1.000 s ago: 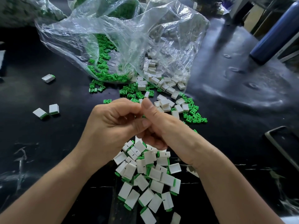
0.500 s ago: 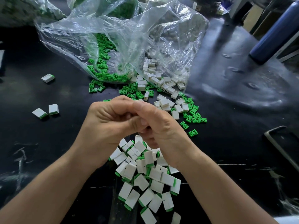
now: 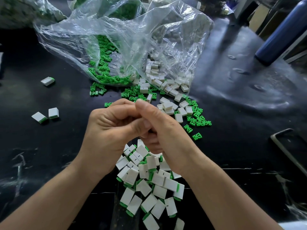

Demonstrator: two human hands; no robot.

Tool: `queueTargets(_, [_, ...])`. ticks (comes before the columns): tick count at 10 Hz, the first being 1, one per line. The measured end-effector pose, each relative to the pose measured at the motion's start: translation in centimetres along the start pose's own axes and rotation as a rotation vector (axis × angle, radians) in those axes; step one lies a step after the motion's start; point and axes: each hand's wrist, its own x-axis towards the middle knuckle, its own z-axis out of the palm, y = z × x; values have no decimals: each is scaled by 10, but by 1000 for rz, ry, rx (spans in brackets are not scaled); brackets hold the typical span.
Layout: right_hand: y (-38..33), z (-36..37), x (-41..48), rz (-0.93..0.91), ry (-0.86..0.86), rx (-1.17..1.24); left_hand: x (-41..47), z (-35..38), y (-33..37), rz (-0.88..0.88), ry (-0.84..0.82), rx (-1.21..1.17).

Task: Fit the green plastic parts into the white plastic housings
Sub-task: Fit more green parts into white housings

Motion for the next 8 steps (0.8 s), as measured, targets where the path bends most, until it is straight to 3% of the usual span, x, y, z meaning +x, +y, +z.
queueTargets(3, [3, -10, 5, 178, -25, -11, 0, -3, 3, -91, -87, -37])
queueTargets(8, [-4, -4, 1, 94, -26, -218, 0, -6, 2, -160, -55, -66])
